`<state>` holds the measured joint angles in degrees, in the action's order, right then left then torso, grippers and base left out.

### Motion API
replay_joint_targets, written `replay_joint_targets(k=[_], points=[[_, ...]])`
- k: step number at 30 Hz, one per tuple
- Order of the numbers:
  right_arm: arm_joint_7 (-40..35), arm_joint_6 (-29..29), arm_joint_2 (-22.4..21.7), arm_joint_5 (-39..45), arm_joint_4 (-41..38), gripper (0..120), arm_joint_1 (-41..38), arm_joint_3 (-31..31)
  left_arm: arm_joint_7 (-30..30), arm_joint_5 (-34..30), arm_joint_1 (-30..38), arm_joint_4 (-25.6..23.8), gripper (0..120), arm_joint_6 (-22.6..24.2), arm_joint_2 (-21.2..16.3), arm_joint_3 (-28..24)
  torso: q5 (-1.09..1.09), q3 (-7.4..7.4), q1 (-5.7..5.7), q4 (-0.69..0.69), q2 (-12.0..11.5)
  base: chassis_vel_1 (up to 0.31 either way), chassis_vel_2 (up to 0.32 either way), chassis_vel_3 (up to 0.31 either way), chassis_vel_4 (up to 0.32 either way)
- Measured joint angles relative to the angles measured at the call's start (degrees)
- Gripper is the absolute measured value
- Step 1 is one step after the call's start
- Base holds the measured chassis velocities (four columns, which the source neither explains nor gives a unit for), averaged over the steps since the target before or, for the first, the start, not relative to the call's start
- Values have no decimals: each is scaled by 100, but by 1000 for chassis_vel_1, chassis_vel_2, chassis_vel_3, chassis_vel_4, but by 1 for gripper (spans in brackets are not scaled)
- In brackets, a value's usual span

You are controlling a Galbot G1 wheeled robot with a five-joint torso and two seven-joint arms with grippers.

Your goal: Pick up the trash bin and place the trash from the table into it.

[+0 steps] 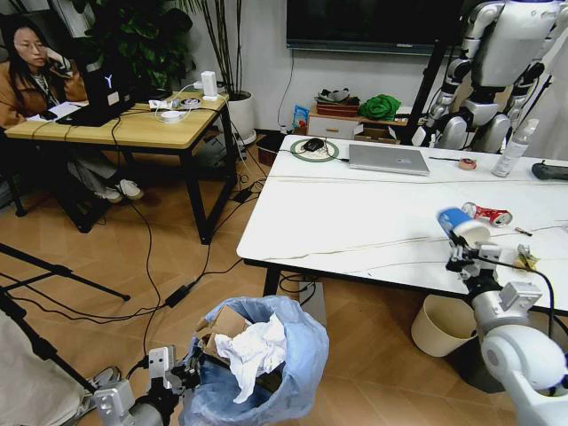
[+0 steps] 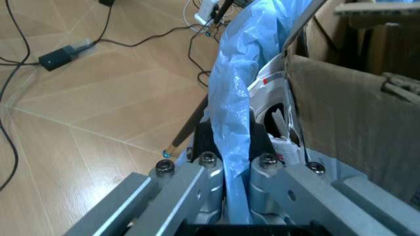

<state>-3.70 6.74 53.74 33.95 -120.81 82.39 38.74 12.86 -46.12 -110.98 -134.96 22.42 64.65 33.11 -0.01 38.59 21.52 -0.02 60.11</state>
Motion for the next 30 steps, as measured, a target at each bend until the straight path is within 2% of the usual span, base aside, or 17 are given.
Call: replay_joint_targets(k=[3,4,8,10,12,15,20,30], points=[[230,1,-373,556,-560,0,-52,-397,1,-47,13,34,0,6,-15,-14,0,0,0,1,0,0,0,0,0],[230,1,-373,556,-560,0,-52,-397,1,-47,13,34,0,6,-15,-14,0,0,0,1,0,0,0,0,0],[686,-278,-963,954,-923,0,-366,-1331,-1,-127,18,65,0,22,-38,3,0,0,0,2,0,0,0,0,0],[807,-353,-1057,1045,-956,0,-439,-1537,-1,-159,19,65,0,31,-45,17,-1,0,0,2,0,0,0,0,0],[1152,-541,-1213,1259,-975,0,-595,-2072,-2,-225,35,76,0,52,-69,55,0,0,0,3,0,0,0,0,0],[1631,-873,-1241,1282,-874,0,-609,-2703,-4,-282,91,142,0,79,-91,76,-1,0,1,-1,0,0,0,0,0],[2101,-1244,-1081,1091,-628,0,-669,-3199,-15,-284,79,183,0,90,-51,74,1,0,1,1,0,0,0,0,0],[2409,-1296,-1014,696,-791,0,-646,-3862,-24,-290,124,168,0,134,-31,73,0,0,1,1,0,0,0,0,0]])
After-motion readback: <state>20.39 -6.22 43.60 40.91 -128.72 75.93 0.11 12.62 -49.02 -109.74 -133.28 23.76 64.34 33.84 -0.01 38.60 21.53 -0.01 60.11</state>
